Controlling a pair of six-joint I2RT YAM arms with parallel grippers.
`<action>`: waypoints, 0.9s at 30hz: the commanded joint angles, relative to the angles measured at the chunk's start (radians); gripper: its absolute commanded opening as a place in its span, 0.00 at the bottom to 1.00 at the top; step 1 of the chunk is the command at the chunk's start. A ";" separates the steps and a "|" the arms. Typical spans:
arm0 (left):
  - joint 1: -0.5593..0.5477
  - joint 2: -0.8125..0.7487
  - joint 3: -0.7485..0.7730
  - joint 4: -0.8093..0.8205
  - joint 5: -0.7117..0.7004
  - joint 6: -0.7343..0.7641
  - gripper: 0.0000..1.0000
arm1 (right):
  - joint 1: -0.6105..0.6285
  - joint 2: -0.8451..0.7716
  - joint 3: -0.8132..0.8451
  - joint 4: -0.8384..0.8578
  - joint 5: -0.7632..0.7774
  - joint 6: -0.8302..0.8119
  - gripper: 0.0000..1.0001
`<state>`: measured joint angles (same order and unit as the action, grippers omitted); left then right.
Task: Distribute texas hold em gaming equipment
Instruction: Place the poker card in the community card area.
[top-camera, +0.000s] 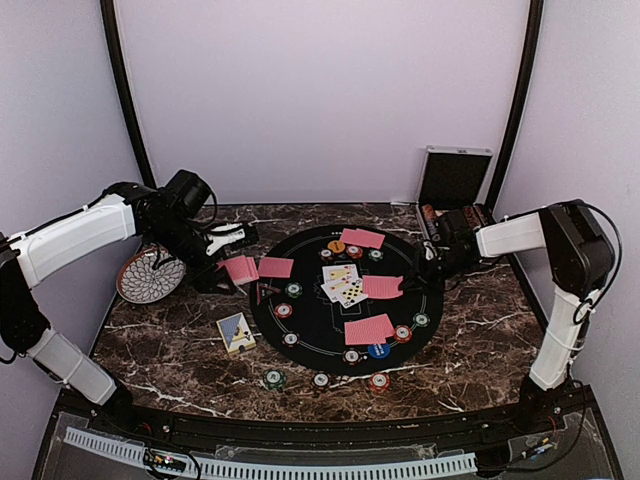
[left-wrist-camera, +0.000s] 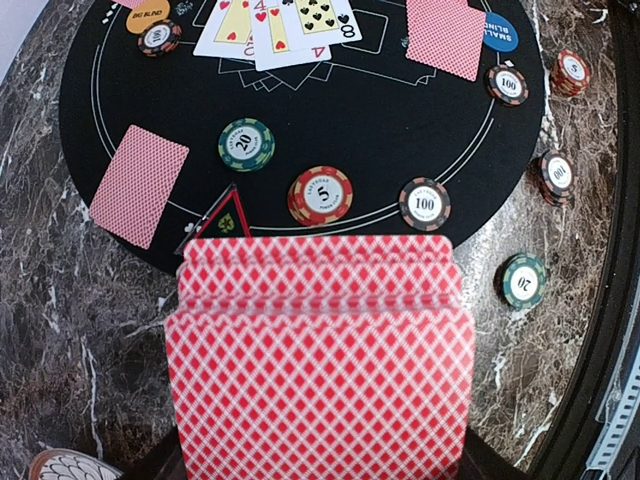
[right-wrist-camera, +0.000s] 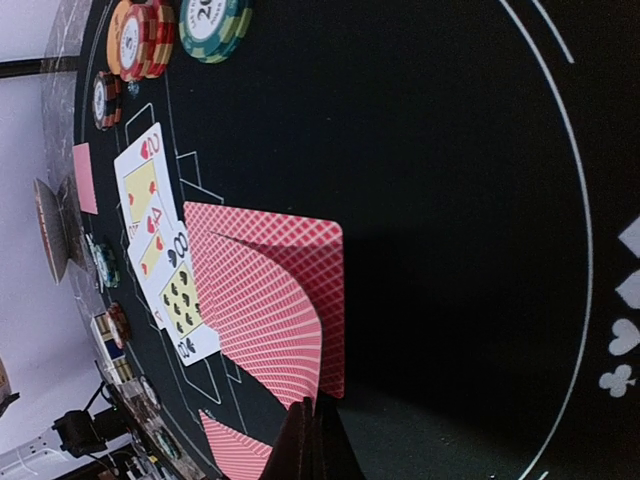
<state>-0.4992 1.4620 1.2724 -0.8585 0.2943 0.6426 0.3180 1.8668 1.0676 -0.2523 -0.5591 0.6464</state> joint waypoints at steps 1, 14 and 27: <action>0.012 -0.039 -0.021 0.033 -0.003 -0.009 0.00 | -0.003 0.005 0.010 -0.032 0.066 -0.038 0.00; 0.066 -0.017 -0.106 0.144 -0.122 -0.085 0.00 | 0.024 -0.057 0.058 -0.130 0.196 -0.059 0.51; 0.110 0.078 -0.177 0.255 -0.230 -0.291 0.00 | 0.036 -0.241 0.063 -0.145 0.306 -0.002 0.69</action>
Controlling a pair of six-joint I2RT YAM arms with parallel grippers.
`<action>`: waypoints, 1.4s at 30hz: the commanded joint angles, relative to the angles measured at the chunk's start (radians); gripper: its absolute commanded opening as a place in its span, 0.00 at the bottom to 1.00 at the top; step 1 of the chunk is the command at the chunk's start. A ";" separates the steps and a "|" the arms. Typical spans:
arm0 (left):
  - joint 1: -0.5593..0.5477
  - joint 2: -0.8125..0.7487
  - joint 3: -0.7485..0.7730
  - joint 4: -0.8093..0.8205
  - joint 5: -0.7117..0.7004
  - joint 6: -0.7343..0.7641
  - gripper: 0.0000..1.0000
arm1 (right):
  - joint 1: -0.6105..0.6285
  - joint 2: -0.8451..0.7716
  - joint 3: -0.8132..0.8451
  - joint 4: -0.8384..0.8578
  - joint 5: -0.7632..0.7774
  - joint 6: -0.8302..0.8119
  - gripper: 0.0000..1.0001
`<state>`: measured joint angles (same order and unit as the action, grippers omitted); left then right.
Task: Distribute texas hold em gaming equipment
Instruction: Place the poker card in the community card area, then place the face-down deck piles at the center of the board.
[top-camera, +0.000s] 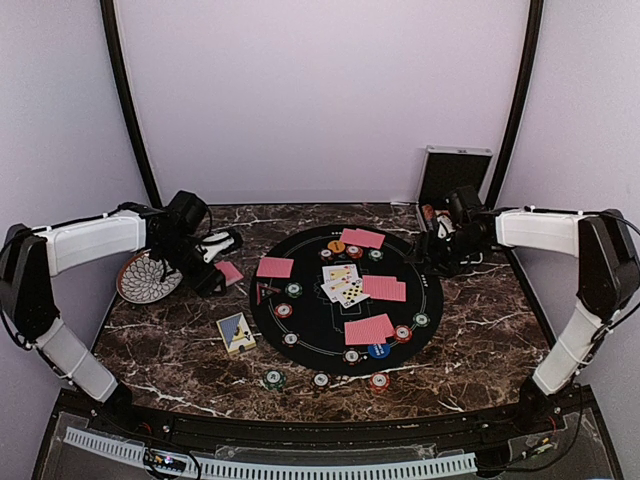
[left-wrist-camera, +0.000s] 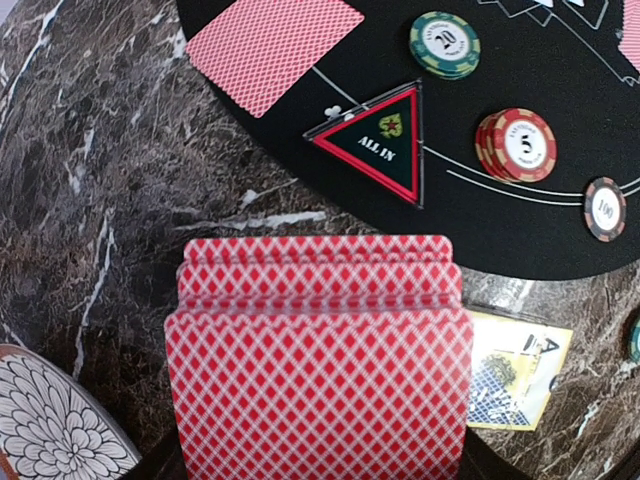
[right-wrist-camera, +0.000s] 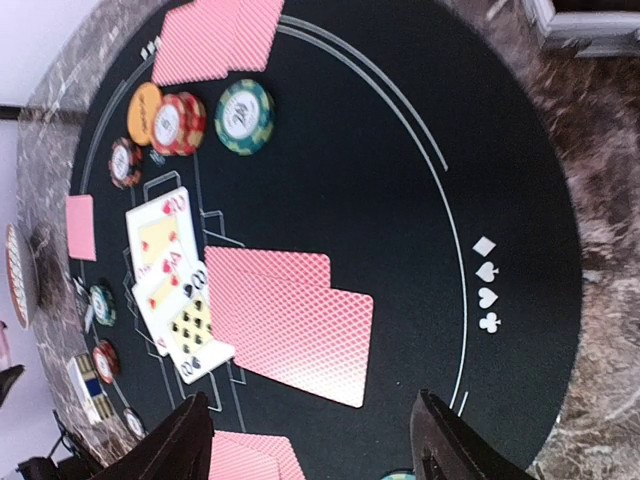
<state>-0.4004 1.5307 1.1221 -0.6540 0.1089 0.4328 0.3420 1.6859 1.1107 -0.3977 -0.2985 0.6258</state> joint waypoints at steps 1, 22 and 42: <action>0.016 0.013 -0.031 0.058 -0.058 -0.090 0.00 | 0.014 -0.068 0.021 -0.003 0.049 0.019 0.69; 0.122 -0.206 -0.370 0.138 -0.027 0.100 0.00 | 0.047 -0.079 0.049 -0.037 0.036 0.027 0.72; 0.121 -0.183 -0.488 0.050 0.155 0.395 0.00 | 0.049 -0.109 0.040 -0.045 0.027 0.031 0.72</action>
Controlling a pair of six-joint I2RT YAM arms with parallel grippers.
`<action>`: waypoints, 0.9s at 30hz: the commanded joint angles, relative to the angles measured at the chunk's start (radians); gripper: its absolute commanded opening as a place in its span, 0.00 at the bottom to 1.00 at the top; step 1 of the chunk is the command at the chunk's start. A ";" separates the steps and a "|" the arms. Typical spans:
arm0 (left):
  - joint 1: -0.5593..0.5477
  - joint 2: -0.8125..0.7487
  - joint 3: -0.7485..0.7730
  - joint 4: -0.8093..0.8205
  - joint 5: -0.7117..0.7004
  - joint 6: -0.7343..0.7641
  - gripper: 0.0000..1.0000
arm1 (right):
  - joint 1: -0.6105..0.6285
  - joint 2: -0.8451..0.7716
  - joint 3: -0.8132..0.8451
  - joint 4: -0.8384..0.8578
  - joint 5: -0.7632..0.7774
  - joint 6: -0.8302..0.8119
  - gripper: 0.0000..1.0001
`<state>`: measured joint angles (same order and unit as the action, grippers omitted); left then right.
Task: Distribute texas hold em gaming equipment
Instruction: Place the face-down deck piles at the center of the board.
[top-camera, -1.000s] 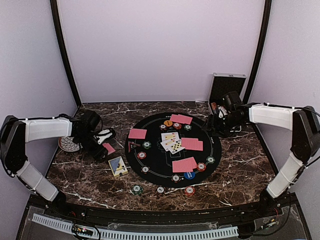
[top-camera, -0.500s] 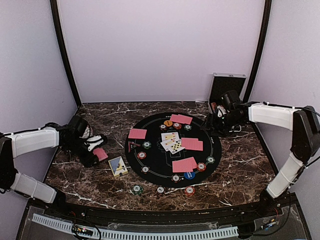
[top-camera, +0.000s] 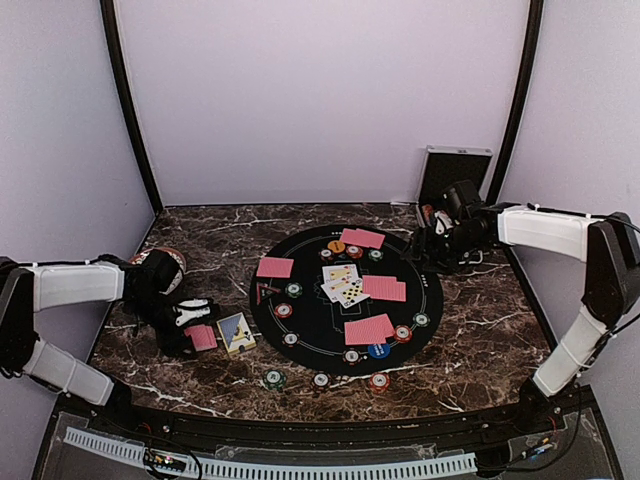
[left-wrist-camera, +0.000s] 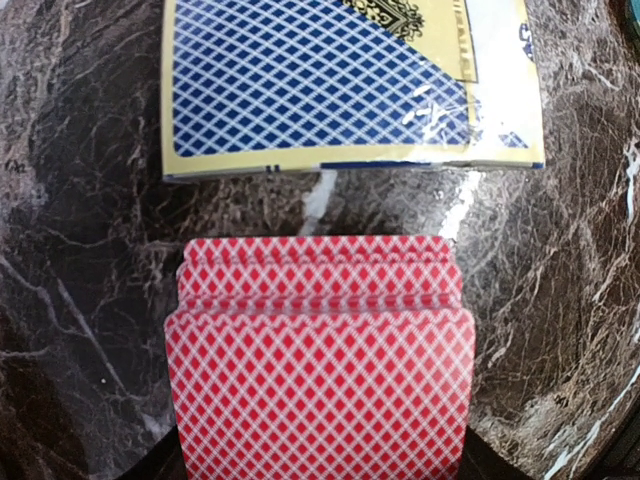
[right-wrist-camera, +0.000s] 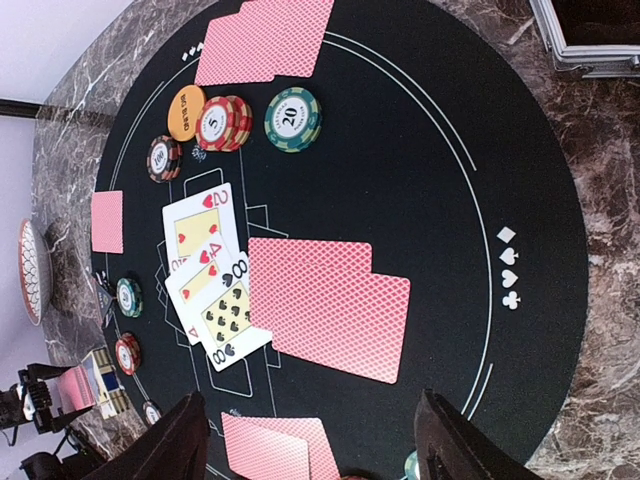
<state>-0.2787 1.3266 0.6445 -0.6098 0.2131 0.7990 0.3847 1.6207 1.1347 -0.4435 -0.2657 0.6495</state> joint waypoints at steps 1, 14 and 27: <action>0.000 0.026 -0.011 0.016 0.059 0.030 0.00 | 0.006 -0.045 0.016 0.000 -0.006 0.007 0.72; -0.089 0.112 0.017 0.085 0.069 -0.011 0.00 | 0.006 -0.046 0.011 -0.001 -0.009 0.011 0.72; -0.117 0.087 -0.018 0.098 -0.005 -0.022 0.61 | 0.006 -0.062 -0.001 -0.002 -0.019 0.011 0.73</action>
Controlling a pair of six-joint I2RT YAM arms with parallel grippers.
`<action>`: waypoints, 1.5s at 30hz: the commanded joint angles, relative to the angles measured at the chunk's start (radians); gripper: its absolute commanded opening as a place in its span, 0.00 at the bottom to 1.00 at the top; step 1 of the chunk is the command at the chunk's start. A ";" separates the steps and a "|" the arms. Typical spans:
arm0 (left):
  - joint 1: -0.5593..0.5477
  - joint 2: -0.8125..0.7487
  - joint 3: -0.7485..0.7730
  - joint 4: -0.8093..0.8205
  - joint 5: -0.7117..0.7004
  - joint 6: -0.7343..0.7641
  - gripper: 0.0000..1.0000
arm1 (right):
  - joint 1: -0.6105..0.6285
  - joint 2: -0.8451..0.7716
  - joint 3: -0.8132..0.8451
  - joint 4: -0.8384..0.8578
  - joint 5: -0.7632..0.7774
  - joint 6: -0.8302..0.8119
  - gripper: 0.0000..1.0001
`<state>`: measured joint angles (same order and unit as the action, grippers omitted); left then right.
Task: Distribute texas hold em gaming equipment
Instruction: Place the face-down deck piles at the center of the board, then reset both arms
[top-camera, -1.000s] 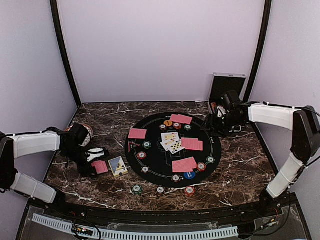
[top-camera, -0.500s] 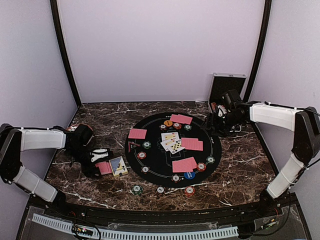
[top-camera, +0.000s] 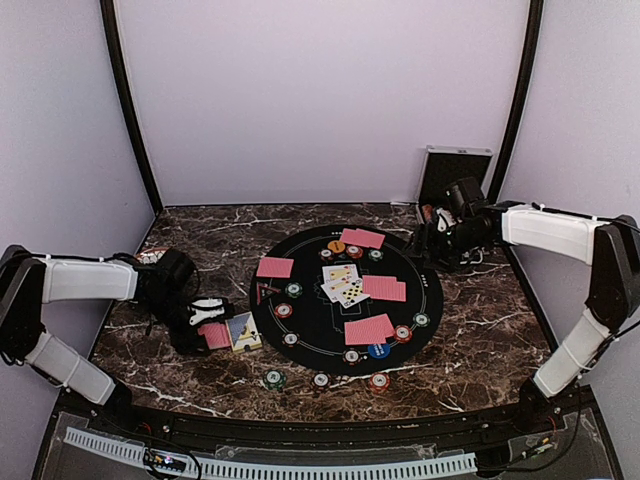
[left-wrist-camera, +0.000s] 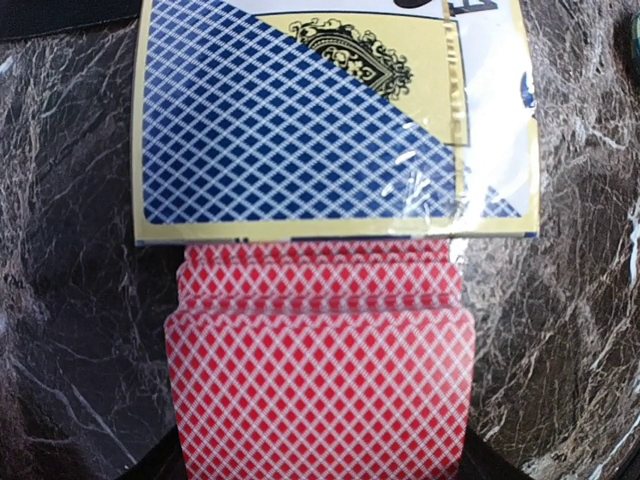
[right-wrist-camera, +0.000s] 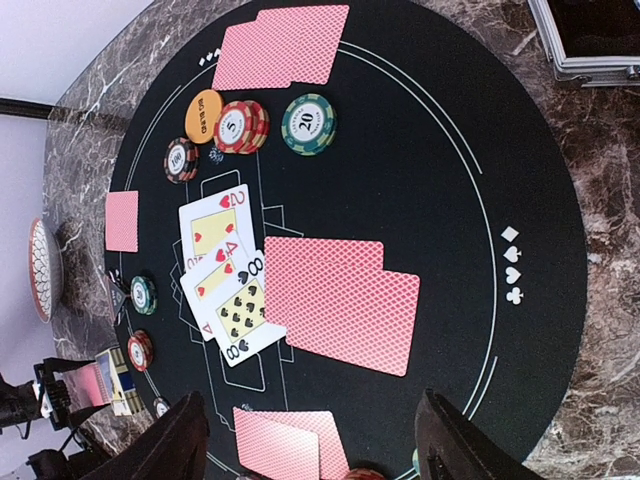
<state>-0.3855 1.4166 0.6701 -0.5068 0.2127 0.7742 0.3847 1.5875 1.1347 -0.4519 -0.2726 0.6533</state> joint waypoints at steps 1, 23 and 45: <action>-0.010 -0.008 -0.041 -0.008 0.006 0.003 0.64 | 0.005 -0.029 -0.001 0.008 -0.013 0.006 0.73; -0.010 -0.077 0.106 -0.138 0.059 -0.043 0.93 | 0.006 -0.049 0.014 -0.014 0.005 0.003 0.79; 0.308 -0.246 0.142 0.373 -0.157 -0.380 0.99 | -0.004 -0.376 -0.302 0.240 0.758 -0.150 0.98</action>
<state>-0.1253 1.1591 0.8665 -0.2913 0.1097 0.4919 0.3843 1.2816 0.9550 -0.3920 0.2092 0.5850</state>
